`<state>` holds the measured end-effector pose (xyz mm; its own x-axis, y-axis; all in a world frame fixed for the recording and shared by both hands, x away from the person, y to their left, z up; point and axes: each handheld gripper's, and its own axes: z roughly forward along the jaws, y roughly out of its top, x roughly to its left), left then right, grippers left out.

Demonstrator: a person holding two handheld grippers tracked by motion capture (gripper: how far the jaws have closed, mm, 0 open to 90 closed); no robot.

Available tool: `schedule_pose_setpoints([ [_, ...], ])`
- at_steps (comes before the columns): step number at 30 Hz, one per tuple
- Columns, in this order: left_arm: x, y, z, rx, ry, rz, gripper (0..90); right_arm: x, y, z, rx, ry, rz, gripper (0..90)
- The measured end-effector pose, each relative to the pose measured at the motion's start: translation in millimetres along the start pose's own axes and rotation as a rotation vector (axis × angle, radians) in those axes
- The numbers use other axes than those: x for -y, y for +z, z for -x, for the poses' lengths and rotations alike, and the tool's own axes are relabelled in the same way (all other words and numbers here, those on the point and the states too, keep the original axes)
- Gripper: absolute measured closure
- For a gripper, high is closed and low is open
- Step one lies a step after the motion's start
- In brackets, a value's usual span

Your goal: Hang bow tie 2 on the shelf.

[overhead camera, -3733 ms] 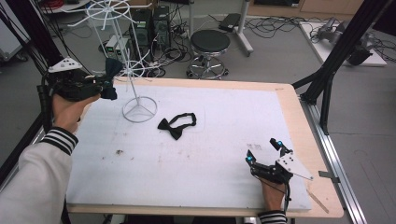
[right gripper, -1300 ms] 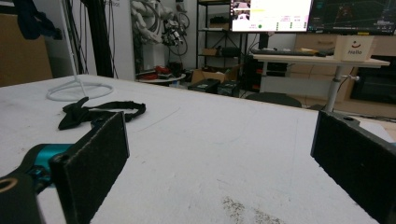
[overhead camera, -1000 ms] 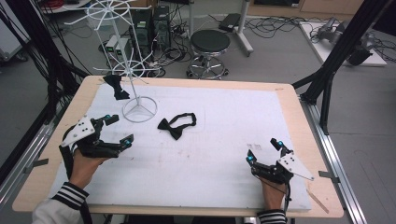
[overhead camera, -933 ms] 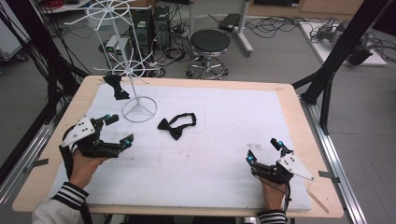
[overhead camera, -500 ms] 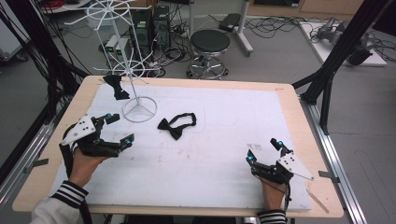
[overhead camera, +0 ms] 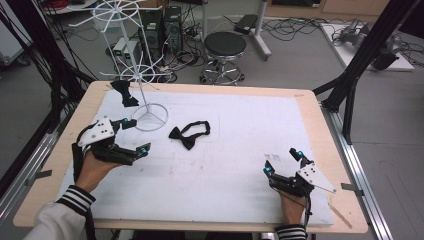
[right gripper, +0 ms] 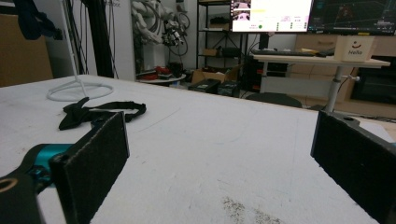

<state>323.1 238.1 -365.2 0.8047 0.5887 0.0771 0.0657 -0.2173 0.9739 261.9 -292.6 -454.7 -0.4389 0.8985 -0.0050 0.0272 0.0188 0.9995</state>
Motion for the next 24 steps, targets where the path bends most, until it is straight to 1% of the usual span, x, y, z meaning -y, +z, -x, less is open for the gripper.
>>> schedule_pose_setpoints([
  [2,-2.0,4.3,-0.7,0.008,0.005,-0.016,6.8,0.0,-0.1,0.0,0.0,0.0,-0.001,3.5],
  [3,-3.0,8.2,-1.6,0.012,0.019,-0.041,6.8,0.0,-0.1,0.1,0.0,0.0,-0.001,3.5],
  [4,-3.0,8.2,-1.6,0.012,0.019,-0.041,6.8,0.0,-0.1,0.1,-0.001,-0.001,0.0,3.5],
  [6,-3.4,12.0,-2.3,0.018,0.022,-0.056,6.8,0.0,0.0,0.1,0.0,-0.001,-0.001,3.5],
  [7,-4.9,15.4,-2.5,0.019,0.036,-0.081,6.8,0.0,0.0,0.0,-0.001,-0.001,0.0,3.5],
  [8,-4.9,15.4,-2.5,0.019,0.036,-0.081,6.8,0.0,0.0,0.0,-0.001,-0.001,0.0,3.5],
  [9,-6.0,17.1,-2.6,0.021,0.046,-0.087,6.8,0.0,0.0,0.0,-0.002,0.002,0.0,3.5],
  [10,-7.2,18.8,-2.3,0.023,0.044,-0.088,6.8,0.0,-0.1,0.1,0.0,0.001,-0.002,3.5],
  [14,-13.6,26.4,-1.8,0.028,0.064,-0.113,6.8,-0.1,0.1,0.1,-0.003,0.005,-0.003,3.5],
  [16,-14.5,27.7,-1.2,0.027,0.066,-0.117,6.8,-0.1,0.2,0.1,-0.003,0.004,-0.004,3.5],
  [18,-15.8,31.3,-0.4,0.037,0.064,-0.119,6.8,-0.2,0.3,0.1,-0.003,0.002,-0.005,3.5],
  [24,-20.1,44.3,2.2,0.057,0.083,-0.144,6.8,-0.3,0.3,0.0,-0.004,0.002,-0.007,3.5],
])
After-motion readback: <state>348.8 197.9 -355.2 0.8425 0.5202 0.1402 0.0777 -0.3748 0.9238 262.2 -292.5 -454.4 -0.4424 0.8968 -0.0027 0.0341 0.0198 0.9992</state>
